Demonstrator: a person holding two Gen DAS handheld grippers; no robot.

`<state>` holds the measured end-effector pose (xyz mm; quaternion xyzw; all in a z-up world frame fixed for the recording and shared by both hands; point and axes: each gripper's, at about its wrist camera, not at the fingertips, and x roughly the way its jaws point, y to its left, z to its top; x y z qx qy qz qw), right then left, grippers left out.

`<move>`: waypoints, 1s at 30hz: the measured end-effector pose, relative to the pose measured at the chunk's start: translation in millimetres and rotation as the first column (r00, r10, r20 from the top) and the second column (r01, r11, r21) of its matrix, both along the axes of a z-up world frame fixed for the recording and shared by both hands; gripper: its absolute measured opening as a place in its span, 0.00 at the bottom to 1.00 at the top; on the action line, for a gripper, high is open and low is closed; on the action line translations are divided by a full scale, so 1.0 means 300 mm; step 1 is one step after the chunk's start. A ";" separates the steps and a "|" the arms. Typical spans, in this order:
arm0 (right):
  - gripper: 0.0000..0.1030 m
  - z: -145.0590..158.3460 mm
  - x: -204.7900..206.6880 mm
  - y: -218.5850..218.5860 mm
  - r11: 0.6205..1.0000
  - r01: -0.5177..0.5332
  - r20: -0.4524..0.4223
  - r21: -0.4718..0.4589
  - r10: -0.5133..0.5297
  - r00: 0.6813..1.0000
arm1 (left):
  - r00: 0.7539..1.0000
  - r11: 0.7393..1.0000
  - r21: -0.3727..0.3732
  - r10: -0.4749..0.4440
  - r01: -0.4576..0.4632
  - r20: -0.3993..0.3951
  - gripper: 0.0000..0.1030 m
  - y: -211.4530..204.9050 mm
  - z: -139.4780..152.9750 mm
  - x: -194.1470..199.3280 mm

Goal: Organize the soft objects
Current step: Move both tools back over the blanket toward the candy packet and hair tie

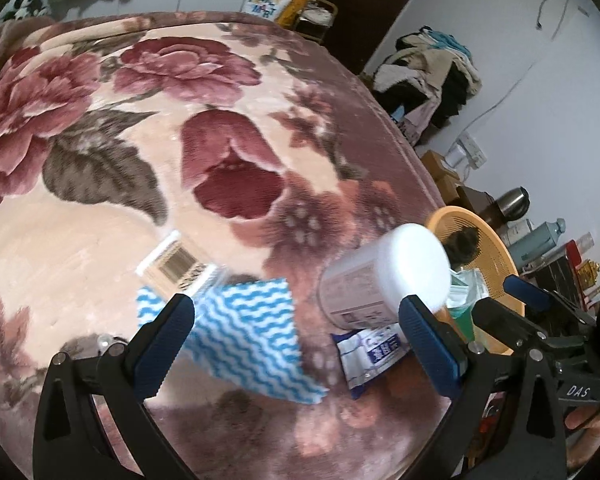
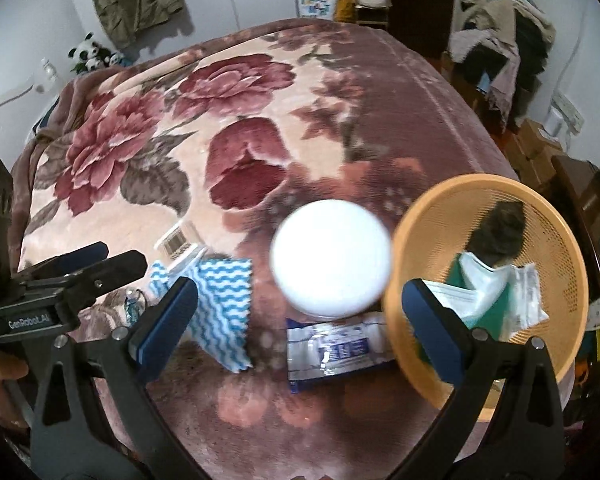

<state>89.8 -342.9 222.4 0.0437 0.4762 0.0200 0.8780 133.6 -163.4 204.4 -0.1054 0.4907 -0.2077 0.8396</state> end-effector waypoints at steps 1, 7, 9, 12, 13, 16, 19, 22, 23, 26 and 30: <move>1.00 -0.005 0.005 0.021 1.000 -0.011 -0.004 -0.002 0.011 1.000 | 1.000 1.000 0.000 0.007 -0.007 -0.002 0.99 0.019 -0.007 -0.001; 1.00 -0.036 0.032 0.134 0.997 -0.070 -0.027 -0.023 0.069 0.997 | 0.998 0.999 0.009 0.053 -0.053 -0.016 0.99 0.123 -0.045 -0.002; 1.00 -0.047 0.041 0.168 0.995 -0.090 -0.035 -0.030 0.089 0.995 | 0.997 0.998 0.012 0.070 -0.069 -0.022 0.99 0.155 -0.057 0.002; 1.00 -0.064 0.048 0.208 0.993 -0.113 -0.045 -0.029 0.111 0.993 | 0.995 0.996 0.017 0.091 -0.090 -0.032 0.99 0.203 -0.082 0.004; 1.00 -0.072 0.051 0.223 0.992 -0.121 -0.049 -0.029 0.119 0.992 | 0.995 0.995 0.018 0.097 -0.097 -0.037 0.99 0.219 -0.091 0.005; 1.00 -0.097 0.063 0.263 0.990 -0.141 -0.064 -0.027 0.139 0.988 | 0.993 0.994 0.023 0.109 -0.108 -0.044 0.99 0.257 -0.112 0.004; 1.00 -0.118 0.068 0.296 0.987 -0.158 -0.076 -0.026 0.156 0.985 | 0.992 0.993 0.031 0.120 -0.118 -0.051 0.99 0.300 -0.136 -0.001; 1.00 -0.141 0.075 0.331 0.984 -0.178 -0.089 -0.025 0.175 0.980 | 0.987 0.989 0.037 0.145 -0.143 -0.066 0.99 0.360 -0.170 -0.006; 1.00 -0.151 0.078 0.344 0.983 -0.185 -0.094 -0.022 0.182 0.979 | 0.985 0.987 0.038 0.156 -0.153 -0.074 0.99 0.383 -0.183 -0.009; 1.00 -0.180 0.083 0.378 0.979 -0.203 -0.110 -0.014 0.200 0.974 | 0.979 0.983 0.043 0.181 -0.177 -0.091 0.99 0.440 -0.220 -0.017; 1.00 -0.224 0.081 0.423 0.973 -0.229 -0.132 0.000 0.227 0.965 | 0.971 0.977 0.058 0.209 -0.203 -0.119 0.99 0.508 -0.282 -0.038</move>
